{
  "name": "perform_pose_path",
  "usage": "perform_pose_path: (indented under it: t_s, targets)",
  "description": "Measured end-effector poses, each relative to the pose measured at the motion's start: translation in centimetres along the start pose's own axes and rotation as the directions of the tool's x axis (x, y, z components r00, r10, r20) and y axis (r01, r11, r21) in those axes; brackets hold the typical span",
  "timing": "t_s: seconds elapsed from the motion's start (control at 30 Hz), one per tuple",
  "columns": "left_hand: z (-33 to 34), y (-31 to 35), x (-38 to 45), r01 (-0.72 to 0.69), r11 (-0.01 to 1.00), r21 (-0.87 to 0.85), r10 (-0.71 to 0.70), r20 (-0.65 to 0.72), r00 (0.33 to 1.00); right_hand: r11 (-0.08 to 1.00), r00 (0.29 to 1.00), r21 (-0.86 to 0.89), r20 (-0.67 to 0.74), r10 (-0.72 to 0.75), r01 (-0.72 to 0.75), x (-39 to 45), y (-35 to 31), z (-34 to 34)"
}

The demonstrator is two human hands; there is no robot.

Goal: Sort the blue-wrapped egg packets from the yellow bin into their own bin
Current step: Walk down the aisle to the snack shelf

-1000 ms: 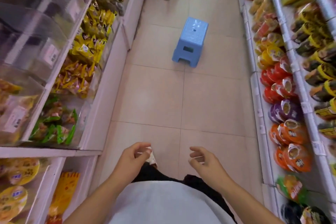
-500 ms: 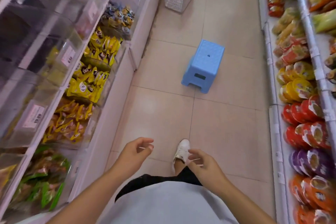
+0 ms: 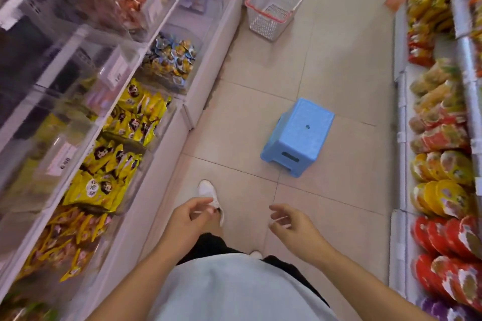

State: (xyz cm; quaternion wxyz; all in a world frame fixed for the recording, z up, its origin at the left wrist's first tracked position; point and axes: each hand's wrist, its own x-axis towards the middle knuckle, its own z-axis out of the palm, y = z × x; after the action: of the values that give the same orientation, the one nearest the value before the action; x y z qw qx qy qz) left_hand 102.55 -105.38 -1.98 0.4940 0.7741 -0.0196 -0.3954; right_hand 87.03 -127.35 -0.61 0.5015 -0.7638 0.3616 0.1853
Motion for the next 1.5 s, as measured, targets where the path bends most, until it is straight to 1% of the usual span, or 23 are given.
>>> perform_pose_path:
  t_s: [0.13, 0.23, 0.37, 0.47, 0.57, 0.63, 0.8, 0.9, 0.97, 1.1, 1.23, 1.33, 1.43, 1.5]
  targets:
    - [-2.7, 4.7, 7.7, -0.014, 1.000, 0.019, 0.013, 0.039, 0.999, 0.999, 0.998, 0.027, -0.042, 0.047, -0.046, 6.3, -5.2, -2.4]
    - [-5.2, 9.2, 12.7, -0.049, 0.999, 0.019, 0.047, 0.085, 0.995, 0.999, 0.998, 0.021, -0.053, 0.031, -0.030, 10.8, -10.0, -3.8]
    - [-8.0, 14.0, 18.7, -0.058, 0.997, 0.048, 0.054, 0.079, 0.995, 1.000, 0.999, -0.001, -0.042, 0.012, -0.012, 16.3, -15.3, -5.4]
    - [-9.0, 16.7, 22.9, -0.054, 0.998, 0.036, 0.052, 0.068, 0.996, 1.000, 1.000, -0.017, -0.012, 0.017, -0.017, 20.3, -17.9, -7.0]
    - [-9.1, 18.9, 27.0, -0.035, 0.998, 0.058, 0.032, 0.056, 0.998, 0.999, 1.000, -0.048, -0.017, 0.014, -0.015, 24.6, -19.6, -9.4]
    - [-8.9, 20.6, 29.5, -0.036, 0.997, 0.066, 0.035, 0.027, 0.999, 0.997, 1.000, -0.083, -0.004, -0.005, 0.005, 27.6, -20.8, -11.3]
    - [-8.3, 25.1, 35.7, 0.005, 0.999, 0.044, -0.001, -0.086, 0.996, 0.984, 0.993, -0.163, 0.106, -0.054, 0.071, 35.6, -24.5, -16.8]
    - [-8.1, 27.7, 39.5, 0.016, 0.997, 0.073, -0.007, -0.119, 0.993, 0.955, 0.978, -0.270, 0.195, -0.070, 0.123, 40.8, -27.2, -20.0]
    - [-8.0, 28.9, 41.1, 0.036, 0.998, 0.044, -0.029, -0.160, 0.987, 0.937, 0.969, -0.317, 0.236, -0.071, 0.146, 43.3, -29.3, -21.6]
    - [-8.5, 29.8, 45.2, 0.080, 0.997, -0.014, -0.081, -0.238, 0.968, 0.898, 0.950, -0.375, 0.288, -0.122, 0.229, 49.7, -34.0, -23.4]
    - [-9.8, 29.0, 48.8, 0.157, 0.988, -0.002, -0.151, -0.283, 0.947, 0.810, 0.908, -0.476, 0.388, -0.158, 0.344, 55.2, -38.2, -22.2]
    - [-11.3, 28.5, 51.3, 0.234, 0.970, 0.069, -0.207, -0.276, 0.939, 0.739, 0.863, -0.520, 0.476, -0.167, 0.429, 58.7, -41.0, -20.7]
    - [-12.9, 28.3, 52.3, 0.318, 0.934, 0.164, -0.261, -0.294, 0.919, 0.589, 0.792, -0.575, 0.577, -0.200, 0.568, 61.3, -42.9, -19.5]
    - [-13.4, 28.2, 52.3, 0.378, 0.915, 0.145, -0.312, -0.342, 0.886, 0.505, 0.749, -0.597, 0.642, -0.164, 0.623, 62.4, -43.5, -18.9]
